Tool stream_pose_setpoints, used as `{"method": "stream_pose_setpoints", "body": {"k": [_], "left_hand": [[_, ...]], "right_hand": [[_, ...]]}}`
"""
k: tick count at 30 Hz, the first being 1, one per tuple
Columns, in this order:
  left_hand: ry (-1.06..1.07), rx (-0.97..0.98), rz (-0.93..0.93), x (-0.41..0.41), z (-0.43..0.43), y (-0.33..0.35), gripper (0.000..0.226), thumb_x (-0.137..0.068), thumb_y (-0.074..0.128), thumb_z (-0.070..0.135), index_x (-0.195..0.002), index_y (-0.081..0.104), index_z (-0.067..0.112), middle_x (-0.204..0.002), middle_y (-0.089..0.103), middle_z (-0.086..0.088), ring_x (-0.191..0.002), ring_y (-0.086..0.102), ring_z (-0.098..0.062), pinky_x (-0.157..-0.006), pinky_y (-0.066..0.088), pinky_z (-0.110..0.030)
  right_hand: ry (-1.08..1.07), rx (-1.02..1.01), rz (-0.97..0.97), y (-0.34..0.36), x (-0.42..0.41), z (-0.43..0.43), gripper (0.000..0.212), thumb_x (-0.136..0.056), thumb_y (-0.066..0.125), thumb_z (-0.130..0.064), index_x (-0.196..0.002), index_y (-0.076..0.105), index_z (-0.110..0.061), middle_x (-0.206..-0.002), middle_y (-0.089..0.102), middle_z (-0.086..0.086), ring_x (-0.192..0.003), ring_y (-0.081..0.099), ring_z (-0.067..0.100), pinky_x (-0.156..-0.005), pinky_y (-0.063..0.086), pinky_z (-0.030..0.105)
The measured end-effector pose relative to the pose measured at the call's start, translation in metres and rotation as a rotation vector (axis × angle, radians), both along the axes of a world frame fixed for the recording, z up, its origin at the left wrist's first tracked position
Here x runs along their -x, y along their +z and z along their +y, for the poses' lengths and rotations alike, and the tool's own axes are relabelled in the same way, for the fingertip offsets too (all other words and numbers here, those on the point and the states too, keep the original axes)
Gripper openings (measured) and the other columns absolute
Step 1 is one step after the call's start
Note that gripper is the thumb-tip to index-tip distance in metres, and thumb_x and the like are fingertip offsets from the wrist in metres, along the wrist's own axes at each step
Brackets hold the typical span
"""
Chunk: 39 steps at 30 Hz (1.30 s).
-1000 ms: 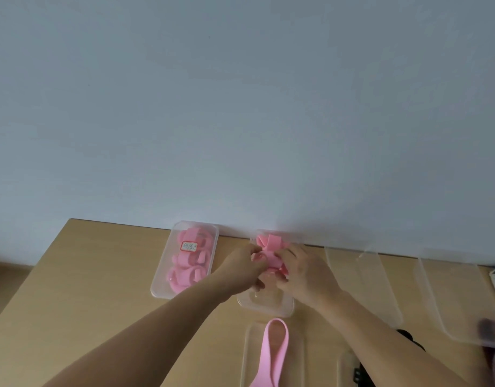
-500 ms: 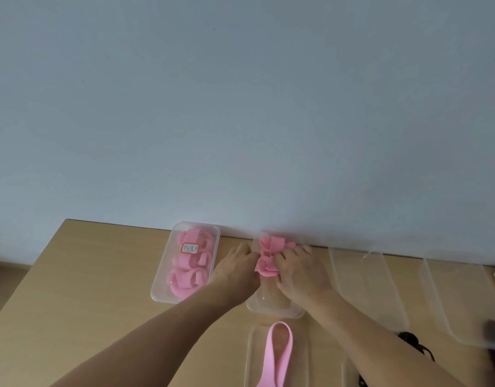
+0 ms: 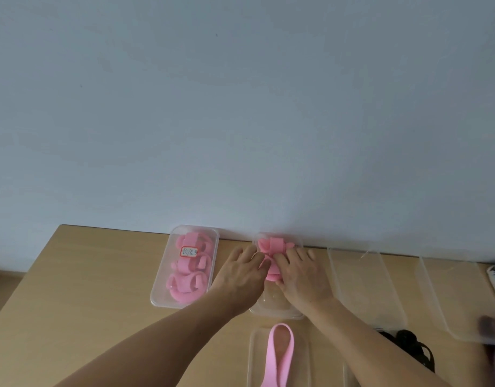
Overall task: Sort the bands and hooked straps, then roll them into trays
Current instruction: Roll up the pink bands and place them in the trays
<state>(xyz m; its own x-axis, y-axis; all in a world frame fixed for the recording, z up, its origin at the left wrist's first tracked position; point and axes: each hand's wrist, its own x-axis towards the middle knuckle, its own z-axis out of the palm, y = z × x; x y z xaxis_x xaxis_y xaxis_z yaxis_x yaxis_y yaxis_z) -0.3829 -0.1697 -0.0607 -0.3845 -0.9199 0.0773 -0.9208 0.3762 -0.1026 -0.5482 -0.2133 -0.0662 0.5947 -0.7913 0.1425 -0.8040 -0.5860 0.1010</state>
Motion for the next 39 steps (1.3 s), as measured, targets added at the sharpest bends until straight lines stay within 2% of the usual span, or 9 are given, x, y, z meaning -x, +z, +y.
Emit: {"method": "stream_pose_setpoints", "body": {"k": [2,7,11,13,18,22,28,35,39], "left_hand": [[0.010,-0.028,-0.025,-0.001,0.000,0.000,0.033,-0.075,0.066,0.026,-0.107,0.072,0.015,-0.097,0.068,0.001,-0.098,0.062,-0.024,-0.083,0.052,-0.037],[0.026,-0.059,-0.020,0.000,0.000,0.004,0.039,-0.073,0.069,0.030,-0.108,0.072,0.016,-0.099,0.068,0.001,-0.099,0.063,-0.023,-0.083,0.053,-0.036],[0.020,-0.045,0.032,0.005,-0.001,0.008,0.037,-0.074,0.067,0.027,-0.108,0.072,0.015,-0.103,0.070,-0.002,-0.097,0.064,-0.026,-0.084,0.054,-0.037],[0.002,-0.045,0.065,0.005,0.000,0.010,0.036,-0.075,0.068,0.027,-0.108,0.073,0.016,-0.106,0.070,-0.002,-0.099,0.064,-0.025,-0.085,0.054,-0.037],[-0.033,-0.142,0.021,0.002,0.003,0.009,0.032,-0.085,0.052,0.025,-0.109,0.071,0.018,-0.119,0.064,-0.004,-0.114,0.056,-0.028,-0.095,0.049,-0.043],[-0.031,-0.140,0.024,0.005,0.002,0.012,0.029,-0.083,0.052,0.026,-0.102,0.073,0.019,-0.123,0.064,-0.005,-0.114,0.057,-0.027,-0.097,0.049,-0.042],[0.007,-0.191,0.070,0.003,0.000,0.008,0.043,-0.094,0.037,0.027,-0.131,0.059,0.017,-0.143,0.049,-0.008,-0.131,0.040,-0.028,-0.109,0.033,-0.043],[0.044,-0.210,0.144,-0.001,0.002,0.011,0.045,-0.095,0.041,0.026,-0.138,0.052,0.024,-0.146,0.047,-0.003,-0.134,0.041,-0.025,-0.110,0.032,-0.040],[0.033,-0.235,0.133,-0.002,0.003,0.016,0.048,-0.095,0.041,0.026,-0.142,0.047,0.026,-0.151,0.041,-0.002,-0.136,0.036,-0.025,-0.110,0.029,-0.040]], "right_hand": [[-0.007,-0.005,-0.037,0.002,0.002,0.002,0.044,-0.056,0.089,-0.033,-0.091,0.067,-0.018,-0.079,0.064,0.003,-0.074,0.062,0.026,-0.064,0.049,0.035],[0.023,0.001,-0.060,0.009,0.013,0.010,0.019,-0.069,0.079,-0.034,-0.074,0.068,-0.019,-0.080,0.065,-0.001,-0.078,0.062,0.024,-0.065,0.045,0.038],[-0.006,-0.028,0.015,0.014,0.013,0.015,0.022,-0.065,0.079,-0.033,-0.078,0.071,-0.017,-0.084,0.066,-0.001,-0.081,0.063,0.024,-0.063,0.049,0.038],[-0.013,-0.037,0.001,0.016,0.013,0.017,0.023,-0.066,0.077,-0.033,-0.080,0.071,-0.016,-0.087,0.066,0.000,-0.083,0.063,0.025,-0.063,0.049,0.038],[-0.009,-0.072,-0.025,0.016,0.016,0.018,0.022,-0.066,0.075,-0.033,-0.082,0.070,-0.019,-0.090,0.066,-0.003,-0.088,0.063,0.023,-0.065,0.048,0.037],[-0.023,-0.084,-0.066,0.020,0.015,0.018,0.018,-0.066,0.075,-0.031,-0.079,0.070,-0.020,-0.094,0.067,-0.002,-0.095,0.064,0.023,-0.067,0.050,0.037],[-0.053,-0.123,-0.108,0.023,0.020,0.021,0.018,-0.072,0.071,-0.029,-0.088,0.071,-0.021,-0.101,0.067,-0.003,-0.096,0.062,0.023,-0.077,0.051,0.038],[-0.101,-0.126,-0.179,0.036,0.026,0.036,0.033,-0.069,0.075,-0.024,-0.102,0.073,-0.022,-0.100,0.067,-0.004,-0.090,0.062,0.024,-0.071,0.049,0.036],[-0.142,-0.117,-0.182,0.047,0.024,0.047,0.034,-0.067,0.075,-0.024,-0.102,0.073,-0.022,-0.099,0.067,-0.004,-0.089,0.063,0.024,-0.070,0.050,0.036]]}}
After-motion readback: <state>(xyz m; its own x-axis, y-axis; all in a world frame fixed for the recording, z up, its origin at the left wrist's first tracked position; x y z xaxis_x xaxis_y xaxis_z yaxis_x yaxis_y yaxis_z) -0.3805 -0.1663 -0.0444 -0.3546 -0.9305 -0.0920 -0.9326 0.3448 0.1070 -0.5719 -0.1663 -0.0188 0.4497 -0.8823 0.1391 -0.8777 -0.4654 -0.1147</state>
